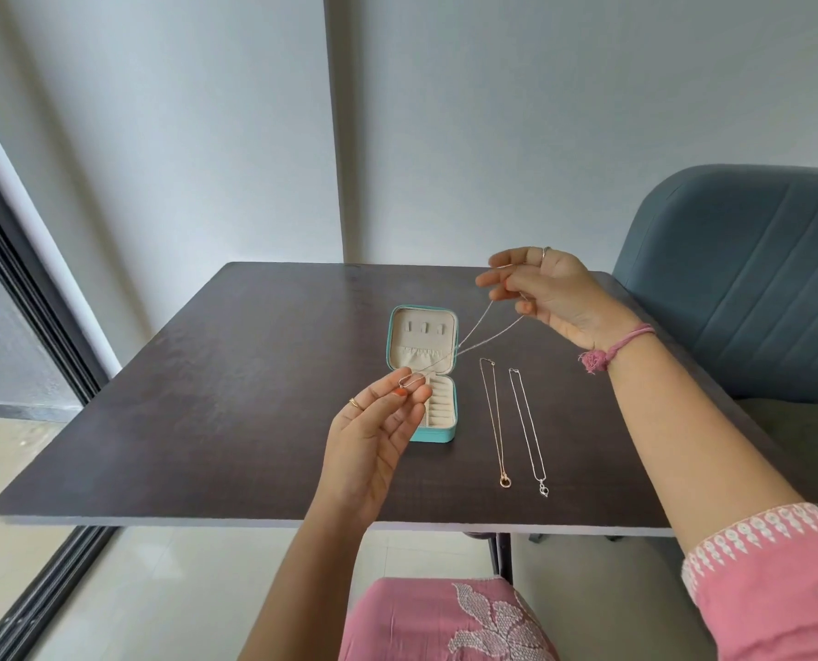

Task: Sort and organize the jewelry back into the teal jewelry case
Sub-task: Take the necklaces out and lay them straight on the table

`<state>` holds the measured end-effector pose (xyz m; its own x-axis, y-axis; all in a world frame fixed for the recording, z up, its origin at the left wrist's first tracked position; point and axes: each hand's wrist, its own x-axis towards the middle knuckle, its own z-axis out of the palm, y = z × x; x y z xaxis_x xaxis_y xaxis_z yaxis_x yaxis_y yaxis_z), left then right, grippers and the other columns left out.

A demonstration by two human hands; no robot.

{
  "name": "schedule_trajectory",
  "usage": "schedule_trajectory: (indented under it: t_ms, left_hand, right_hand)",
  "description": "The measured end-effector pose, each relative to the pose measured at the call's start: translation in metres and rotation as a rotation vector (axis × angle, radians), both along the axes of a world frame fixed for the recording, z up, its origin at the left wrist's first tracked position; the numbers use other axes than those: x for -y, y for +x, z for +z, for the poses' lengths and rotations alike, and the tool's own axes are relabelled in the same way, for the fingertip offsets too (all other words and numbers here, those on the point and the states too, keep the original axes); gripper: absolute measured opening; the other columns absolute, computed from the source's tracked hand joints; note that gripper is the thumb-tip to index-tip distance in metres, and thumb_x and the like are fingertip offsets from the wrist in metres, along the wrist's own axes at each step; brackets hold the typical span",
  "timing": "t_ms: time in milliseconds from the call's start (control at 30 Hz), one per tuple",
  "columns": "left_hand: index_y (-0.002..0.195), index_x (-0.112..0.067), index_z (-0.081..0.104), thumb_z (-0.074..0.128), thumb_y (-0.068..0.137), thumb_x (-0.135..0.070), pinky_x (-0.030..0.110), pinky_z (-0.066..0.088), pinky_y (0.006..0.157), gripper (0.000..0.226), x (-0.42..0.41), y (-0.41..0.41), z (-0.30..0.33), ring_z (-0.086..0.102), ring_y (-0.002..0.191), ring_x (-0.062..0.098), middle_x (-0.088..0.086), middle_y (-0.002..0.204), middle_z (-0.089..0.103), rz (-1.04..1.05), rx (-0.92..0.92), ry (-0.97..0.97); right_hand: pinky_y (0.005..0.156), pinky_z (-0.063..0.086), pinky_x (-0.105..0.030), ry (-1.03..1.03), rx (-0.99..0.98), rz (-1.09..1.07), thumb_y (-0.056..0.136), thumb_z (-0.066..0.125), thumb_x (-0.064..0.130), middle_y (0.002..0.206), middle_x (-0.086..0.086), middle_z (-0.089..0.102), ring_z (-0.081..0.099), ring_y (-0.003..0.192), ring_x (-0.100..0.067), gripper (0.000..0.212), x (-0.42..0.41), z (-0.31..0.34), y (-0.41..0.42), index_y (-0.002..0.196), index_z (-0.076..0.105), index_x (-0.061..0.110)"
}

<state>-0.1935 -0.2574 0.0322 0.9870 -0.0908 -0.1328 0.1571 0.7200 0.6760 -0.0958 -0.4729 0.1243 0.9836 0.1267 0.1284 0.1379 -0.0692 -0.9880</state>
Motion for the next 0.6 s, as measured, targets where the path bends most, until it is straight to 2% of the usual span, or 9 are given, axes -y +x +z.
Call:
schedule_trajectory:
  t_ms: [100, 233, 300, 367, 433, 500, 567, 600]
  left_hand:
    - [0.11, -0.001, 0.066, 0.049, 0.092, 0.001, 0.028, 0.056, 0.083, 0.025, -0.002, -0.001, 0.001, 0.072, 0.084, 0.019, 0.018, 0.102, 0.071, 0.014, 0.005, -0.004]
    - [0.109, -0.002, 0.066, 0.049, 0.093, 0.0, 0.028, 0.057, 0.082, 0.024, -0.005, 0.0, 0.004, 0.072, 0.083, 0.019, 0.018, 0.101, 0.071, 0.025, 0.012, -0.019]
    - [0.108, -0.002, 0.066, 0.048, 0.093, 0.001, 0.028, 0.056, 0.082, 0.024, -0.006, 0.001, 0.005, 0.072, 0.082, 0.019, 0.018, 0.1, 0.072, 0.027, 0.02, -0.026]
    - [0.108, -0.003, 0.066, 0.048, 0.093, 0.001, 0.028, 0.055, 0.083, 0.024, -0.007, 0.001, 0.006, 0.072, 0.082, 0.019, 0.017, 0.099, 0.072, 0.026, 0.027, -0.025]
    - [0.11, -0.003, 0.065, 0.048, 0.093, 0.0, 0.028, 0.055, 0.083, 0.024, -0.008, 0.002, 0.006, 0.072, 0.082, 0.019, 0.017, 0.099, 0.072, 0.024, 0.035, -0.022]
    - [0.111, -0.003, 0.065, 0.049, 0.093, -0.001, 0.029, 0.056, 0.083, 0.025, -0.01, 0.003, 0.006, 0.072, 0.082, 0.019, 0.017, 0.101, 0.072, 0.026, 0.043, -0.014]
    - [0.111, -0.003, 0.065, 0.049, 0.093, -0.001, 0.028, 0.056, 0.083, 0.025, -0.011, 0.003, 0.005, 0.072, 0.082, 0.019, 0.017, 0.1, 0.072, 0.033, 0.051, -0.004]
    - [0.11, -0.003, 0.065, 0.049, 0.093, -0.001, 0.028, 0.056, 0.083, 0.024, -0.012, 0.003, 0.004, 0.072, 0.082, 0.019, 0.016, 0.099, 0.072, 0.037, 0.055, 0.001]
  right_hand:
    - [0.053, 0.039, -0.017, -0.269, 0.053, 0.039, 0.086, 0.058, -0.003, 0.093, -0.004, 0.075, 0.065, 0.075, -0.013, 0.021, 0.006, 0.0, -0.001, 0.099, 0.065, 0.011]
    - [0.079, 0.05, -0.024, -0.582, 0.092, 0.129, 0.076, 0.078, 0.01, 0.094, -0.003, 0.072, 0.062, 0.078, -0.006, 0.025, 0.01, 0.0, -0.005, 0.099, 0.071, 0.017]
    - [0.074, 0.045, -0.018, -0.773, 0.116, 0.162, 0.073, 0.082, 0.023, 0.088, -0.002, 0.07, 0.055, 0.069, 0.002, 0.027, 0.008, 0.001, -0.006, 0.099, 0.074, 0.022]
    - [0.066, 0.038, -0.018, -0.94, 0.144, 0.191, 0.071, 0.081, 0.036, 0.078, 0.007, 0.061, 0.049, 0.063, 0.004, 0.026, 0.006, 0.0, -0.005, 0.096, 0.076, 0.03]
    - [0.065, 0.034, -0.021, -0.986, 0.152, 0.223, 0.072, 0.078, 0.042, 0.074, 0.012, 0.056, 0.048, 0.064, 0.003, 0.024, 0.004, 0.0, -0.005, 0.093, 0.077, 0.031]
    - [0.067, 0.035, -0.019, -0.967, 0.152, 0.229, 0.075, 0.075, 0.044, 0.074, 0.016, 0.061, 0.052, 0.068, 0.006, 0.021, 0.003, 0.0, -0.006, 0.091, 0.078, 0.031]
    - [0.068, 0.038, -0.018, -0.872, 0.143, 0.216, 0.076, 0.072, 0.047, 0.073, 0.02, 0.065, 0.053, 0.068, 0.003, 0.024, 0.002, -0.001, -0.008, 0.092, 0.077, 0.031]
    - [0.066, 0.037, -0.018, -0.798, 0.14, 0.211, 0.076, 0.069, 0.05, 0.066, 0.017, 0.062, 0.049, 0.062, -0.001, 0.027, 0.002, -0.001, -0.01, 0.094, 0.077, 0.031]
